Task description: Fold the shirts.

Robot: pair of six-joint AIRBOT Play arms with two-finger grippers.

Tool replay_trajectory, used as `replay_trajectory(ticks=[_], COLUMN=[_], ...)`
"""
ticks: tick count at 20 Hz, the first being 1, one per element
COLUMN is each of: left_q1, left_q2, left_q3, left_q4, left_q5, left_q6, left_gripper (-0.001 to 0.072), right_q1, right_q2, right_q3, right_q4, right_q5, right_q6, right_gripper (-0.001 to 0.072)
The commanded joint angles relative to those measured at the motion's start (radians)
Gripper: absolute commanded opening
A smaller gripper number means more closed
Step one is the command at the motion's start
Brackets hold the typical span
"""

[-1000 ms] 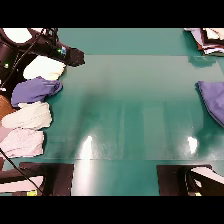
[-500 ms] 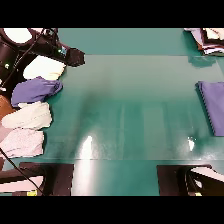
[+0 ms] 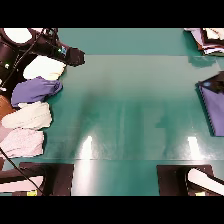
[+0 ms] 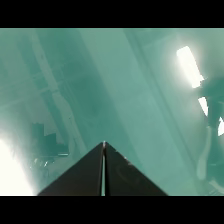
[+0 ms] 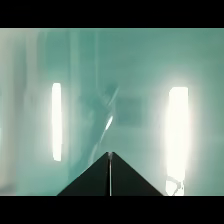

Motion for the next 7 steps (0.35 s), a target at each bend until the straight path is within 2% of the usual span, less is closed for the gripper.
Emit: replay_trajectory(ticks=[1, 7], left_q1=[0.000, 0.000], left_q2=[-0.001, -0.001], left_q3=[0.000, 0.000], left_q4=[0.000, 0.000], left_q5=[0.003, 0.003], left_q6=[0.000, 0.000], left_gripper=[0.0025, 0.0024], right_q1=[0.217, 0.299], right_q2=[0.001, 0.002], right_q3=[0.001, 0.001], right_q4=[0.002, 0.003], right_q5=[-0.038, -0.050], right_q6=[-0.002, -0.001], right_gripper=[0.0014, 0.0015])
